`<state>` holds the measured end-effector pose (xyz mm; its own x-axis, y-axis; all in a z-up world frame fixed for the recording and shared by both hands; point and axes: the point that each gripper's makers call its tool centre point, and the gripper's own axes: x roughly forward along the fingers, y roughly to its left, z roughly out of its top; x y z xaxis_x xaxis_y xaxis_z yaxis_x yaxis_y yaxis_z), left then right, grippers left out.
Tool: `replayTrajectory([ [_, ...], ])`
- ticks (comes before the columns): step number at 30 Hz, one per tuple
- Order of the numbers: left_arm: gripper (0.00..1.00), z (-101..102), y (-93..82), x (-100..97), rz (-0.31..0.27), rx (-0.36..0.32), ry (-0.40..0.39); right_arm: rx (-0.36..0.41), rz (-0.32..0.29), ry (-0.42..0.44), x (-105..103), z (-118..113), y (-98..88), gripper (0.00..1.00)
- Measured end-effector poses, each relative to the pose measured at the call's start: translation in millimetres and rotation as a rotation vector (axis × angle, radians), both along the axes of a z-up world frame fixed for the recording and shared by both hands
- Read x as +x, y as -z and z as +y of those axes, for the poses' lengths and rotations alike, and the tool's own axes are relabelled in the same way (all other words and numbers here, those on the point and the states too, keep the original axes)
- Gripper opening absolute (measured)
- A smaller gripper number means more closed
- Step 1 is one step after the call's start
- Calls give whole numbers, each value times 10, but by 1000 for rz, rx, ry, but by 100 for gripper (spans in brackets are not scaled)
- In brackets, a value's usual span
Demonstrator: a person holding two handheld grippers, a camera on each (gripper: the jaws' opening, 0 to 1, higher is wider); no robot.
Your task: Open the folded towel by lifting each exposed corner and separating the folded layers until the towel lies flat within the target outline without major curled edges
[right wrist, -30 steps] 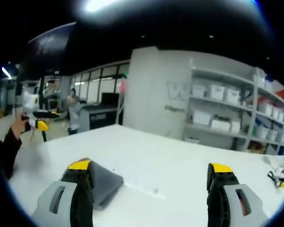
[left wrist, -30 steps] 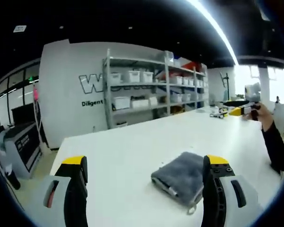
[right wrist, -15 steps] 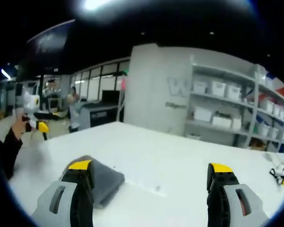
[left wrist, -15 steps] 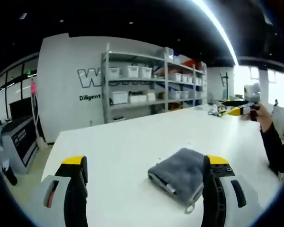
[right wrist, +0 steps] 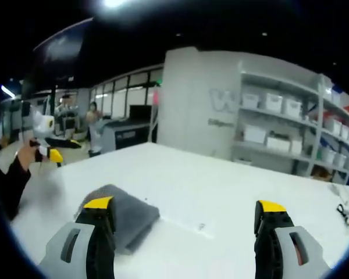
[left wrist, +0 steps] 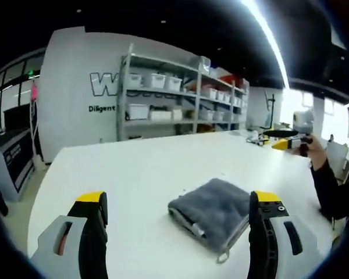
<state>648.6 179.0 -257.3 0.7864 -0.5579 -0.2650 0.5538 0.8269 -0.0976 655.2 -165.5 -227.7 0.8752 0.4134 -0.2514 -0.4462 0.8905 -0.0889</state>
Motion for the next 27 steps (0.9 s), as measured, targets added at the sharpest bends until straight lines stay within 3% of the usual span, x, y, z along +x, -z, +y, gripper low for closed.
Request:
replayTrajectory([
  [8,100,-20,93,21,25,4,-1,2,27,-7,27,23,100,100],
  [27,99,-357,463,1,109,15,58,14,100,-54,79,175,390,100],
])
